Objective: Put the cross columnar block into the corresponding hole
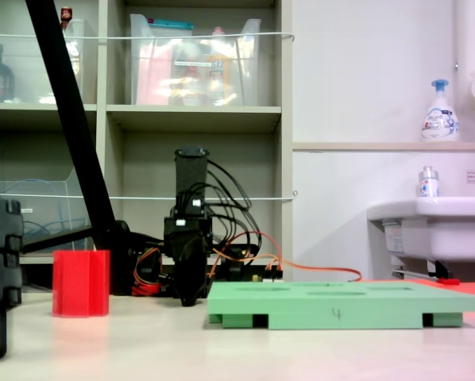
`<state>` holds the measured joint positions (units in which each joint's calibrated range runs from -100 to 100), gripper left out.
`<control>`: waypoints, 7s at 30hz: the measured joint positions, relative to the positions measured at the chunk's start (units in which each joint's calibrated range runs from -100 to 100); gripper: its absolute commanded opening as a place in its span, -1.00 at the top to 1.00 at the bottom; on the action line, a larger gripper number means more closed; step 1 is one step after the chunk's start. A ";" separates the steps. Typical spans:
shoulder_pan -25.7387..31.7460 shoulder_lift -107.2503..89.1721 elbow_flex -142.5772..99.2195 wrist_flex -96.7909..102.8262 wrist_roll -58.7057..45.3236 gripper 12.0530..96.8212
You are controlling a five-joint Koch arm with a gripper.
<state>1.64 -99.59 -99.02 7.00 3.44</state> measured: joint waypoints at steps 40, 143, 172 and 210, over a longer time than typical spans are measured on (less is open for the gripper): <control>-2.78 0.00 0.00 0.00 12.50 0.13; -14.41 95.90 110.93 -90.65 34.58 0.38; -0.78 64.84 109.26 -101.71 47.42 0.38; 26.96 89.33 128.17 -103.38 72.14 0.38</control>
<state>28.60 -10.26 29.15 -96.38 75.58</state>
